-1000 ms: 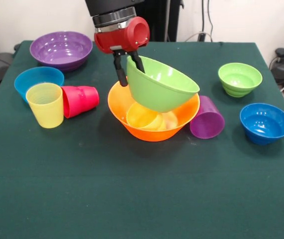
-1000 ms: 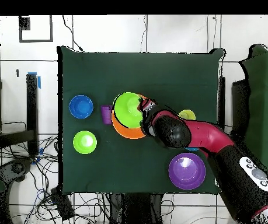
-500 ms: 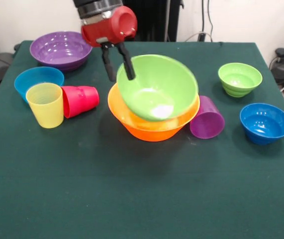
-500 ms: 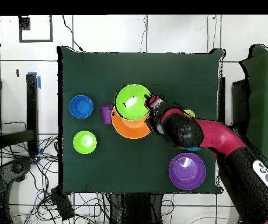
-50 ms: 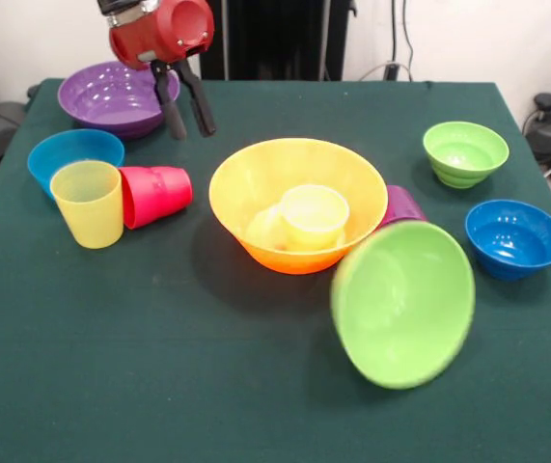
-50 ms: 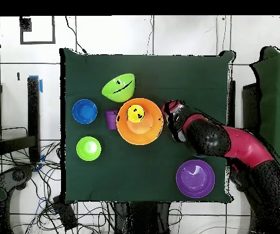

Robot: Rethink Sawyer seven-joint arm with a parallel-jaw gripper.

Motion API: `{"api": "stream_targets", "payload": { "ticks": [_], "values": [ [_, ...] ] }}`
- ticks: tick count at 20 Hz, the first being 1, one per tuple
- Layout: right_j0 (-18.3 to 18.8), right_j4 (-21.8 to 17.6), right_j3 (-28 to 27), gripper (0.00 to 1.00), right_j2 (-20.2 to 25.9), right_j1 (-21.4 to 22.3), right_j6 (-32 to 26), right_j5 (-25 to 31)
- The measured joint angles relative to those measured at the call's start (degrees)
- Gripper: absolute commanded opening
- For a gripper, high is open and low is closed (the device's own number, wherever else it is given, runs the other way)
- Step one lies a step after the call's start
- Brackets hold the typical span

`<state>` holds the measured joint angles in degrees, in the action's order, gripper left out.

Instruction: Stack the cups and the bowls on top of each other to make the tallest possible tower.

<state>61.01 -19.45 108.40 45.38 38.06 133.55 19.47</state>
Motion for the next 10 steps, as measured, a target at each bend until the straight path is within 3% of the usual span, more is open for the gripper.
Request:
{"api": "stream_targets", "payload": {
  "ticks": [10],
  "values": [
    [-3.79,-0.1,-0.01,1.0,-0.27,-1.65,0.0,-0.06]
  ]
}}
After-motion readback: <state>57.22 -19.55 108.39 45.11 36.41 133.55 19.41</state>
